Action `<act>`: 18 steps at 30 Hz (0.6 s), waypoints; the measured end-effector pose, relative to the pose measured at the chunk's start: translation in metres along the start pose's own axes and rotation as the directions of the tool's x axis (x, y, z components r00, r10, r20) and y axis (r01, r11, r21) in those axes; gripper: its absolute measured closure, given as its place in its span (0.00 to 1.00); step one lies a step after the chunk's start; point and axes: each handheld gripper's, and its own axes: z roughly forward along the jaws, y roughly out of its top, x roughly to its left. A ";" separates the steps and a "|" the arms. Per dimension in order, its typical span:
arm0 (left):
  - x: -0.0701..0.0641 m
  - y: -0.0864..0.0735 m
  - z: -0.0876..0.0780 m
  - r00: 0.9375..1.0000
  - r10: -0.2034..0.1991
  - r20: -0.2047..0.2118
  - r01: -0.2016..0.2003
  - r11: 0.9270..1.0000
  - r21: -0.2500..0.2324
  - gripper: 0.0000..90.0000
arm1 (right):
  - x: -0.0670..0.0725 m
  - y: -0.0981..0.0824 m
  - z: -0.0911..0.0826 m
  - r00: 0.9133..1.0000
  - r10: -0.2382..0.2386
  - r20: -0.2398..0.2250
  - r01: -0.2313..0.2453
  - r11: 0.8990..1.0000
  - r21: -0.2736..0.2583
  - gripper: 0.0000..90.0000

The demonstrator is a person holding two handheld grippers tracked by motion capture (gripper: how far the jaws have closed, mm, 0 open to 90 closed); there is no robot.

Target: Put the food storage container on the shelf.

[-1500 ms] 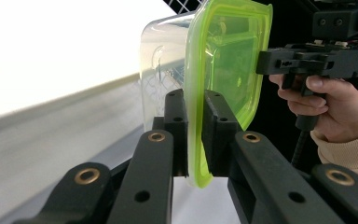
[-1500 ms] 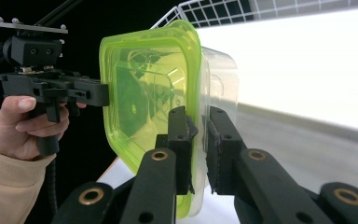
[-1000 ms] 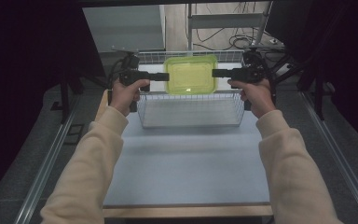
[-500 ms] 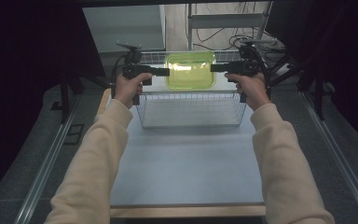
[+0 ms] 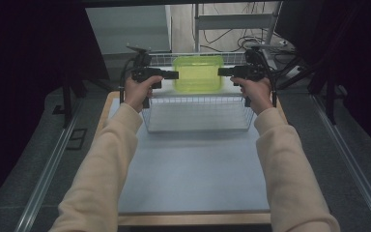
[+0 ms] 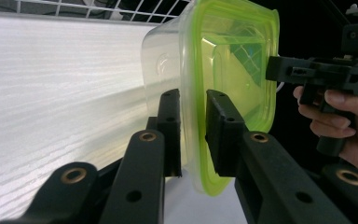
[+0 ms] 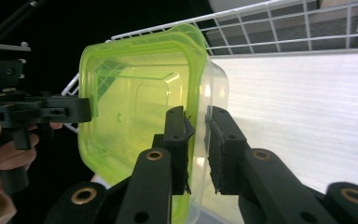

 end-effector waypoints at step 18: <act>0.000 0.000 0.007 0.998 0.002 -0.057 -0.006 0.997 -0.074 0.33 | -0.005 -0.004 0.001 0.995 -0.061 0.078 0.065 0.997 -0.046 0.46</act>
